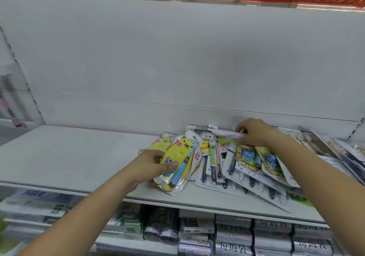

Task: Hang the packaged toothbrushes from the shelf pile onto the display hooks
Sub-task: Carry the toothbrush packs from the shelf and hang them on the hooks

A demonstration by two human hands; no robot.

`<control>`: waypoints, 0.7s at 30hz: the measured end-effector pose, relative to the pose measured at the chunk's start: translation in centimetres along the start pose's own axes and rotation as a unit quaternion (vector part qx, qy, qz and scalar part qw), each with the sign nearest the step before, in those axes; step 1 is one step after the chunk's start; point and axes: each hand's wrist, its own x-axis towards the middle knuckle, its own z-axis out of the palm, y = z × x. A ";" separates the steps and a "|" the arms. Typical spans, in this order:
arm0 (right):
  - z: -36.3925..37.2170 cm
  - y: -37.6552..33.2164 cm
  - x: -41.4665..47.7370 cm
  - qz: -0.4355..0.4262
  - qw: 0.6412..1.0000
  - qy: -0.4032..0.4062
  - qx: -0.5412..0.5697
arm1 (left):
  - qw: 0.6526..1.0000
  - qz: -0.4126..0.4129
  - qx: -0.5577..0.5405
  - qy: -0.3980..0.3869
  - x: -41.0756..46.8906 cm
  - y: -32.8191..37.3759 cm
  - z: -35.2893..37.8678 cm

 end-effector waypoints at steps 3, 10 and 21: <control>0.0 -0.2 -0.2 0.022 0.999 0.002 0.044 | 1.000 -0.014 -0.020 -0.018 0.3 0.0 -0.2; -1.9 -1.5 -4.0 0.026 0.956 0.126 0.263 | 0.995 0.019 -0.095 0.003 0.1 -0.8 -3.0; 2.9 -13.2 -8.5 0.021 0.710 0.101 0.697 | 0.958 0.101 -0.222 0.151 -5.2 -4.8 -11.1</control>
